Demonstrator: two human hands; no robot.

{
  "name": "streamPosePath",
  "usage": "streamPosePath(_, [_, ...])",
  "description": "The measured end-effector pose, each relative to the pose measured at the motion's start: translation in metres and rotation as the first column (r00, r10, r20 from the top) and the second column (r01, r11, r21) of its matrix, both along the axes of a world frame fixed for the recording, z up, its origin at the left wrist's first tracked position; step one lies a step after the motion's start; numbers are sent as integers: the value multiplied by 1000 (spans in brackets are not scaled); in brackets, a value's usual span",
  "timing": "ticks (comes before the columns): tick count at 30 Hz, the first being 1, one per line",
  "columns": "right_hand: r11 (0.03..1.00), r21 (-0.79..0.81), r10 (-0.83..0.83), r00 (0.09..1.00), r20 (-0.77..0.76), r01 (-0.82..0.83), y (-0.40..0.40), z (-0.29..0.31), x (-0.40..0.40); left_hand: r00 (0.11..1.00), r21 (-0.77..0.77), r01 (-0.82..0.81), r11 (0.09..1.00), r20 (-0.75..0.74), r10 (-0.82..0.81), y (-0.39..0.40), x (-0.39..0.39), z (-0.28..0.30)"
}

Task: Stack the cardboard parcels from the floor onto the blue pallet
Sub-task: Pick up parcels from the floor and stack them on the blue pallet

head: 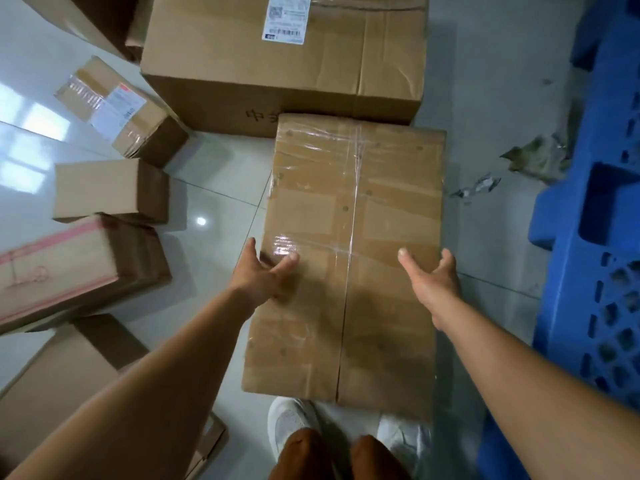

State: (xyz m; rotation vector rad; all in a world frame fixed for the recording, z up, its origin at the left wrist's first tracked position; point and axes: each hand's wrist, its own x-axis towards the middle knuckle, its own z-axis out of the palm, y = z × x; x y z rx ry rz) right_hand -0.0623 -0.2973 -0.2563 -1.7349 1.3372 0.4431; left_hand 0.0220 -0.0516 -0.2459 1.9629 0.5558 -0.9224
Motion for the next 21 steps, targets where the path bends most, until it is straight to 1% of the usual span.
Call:
streamPosePath(2, [1000, -14, 8, 1000, -23, -9, -5, -19, 3, 1000, -7, -19, 1000, 0, 19, -5, 5, -17])
streamPosePath(5, [1000, 1, -23, 999, -32, 23, -12, -42, 6, 997, -20, -75, 997, 32, 76, -11, 11, -34])
streamPosePath(9, [999, 23, -43, 997, -69, 45, -19, -58, 4, 990, -49, -128, 991, 57, 131, -14, 11, -52])
streamPosePath(15, [998, 54, -33, 996, -77, 38, -27, -54, 2, 974, -24, -184, 983, 133, 185, -20, 8, -54])
streamPosePath(17, [997, 62, -33, 997, -75, 37, -28, -48, -3, 974, -16, -171, 985, 145, 172, -22, 4, -46])
streamPosePath(21, [995, 62, -71, 996, -56, 74, -31, -23, -19, 976, -48, -160, 986, 141, 166, -26, -3, -19])
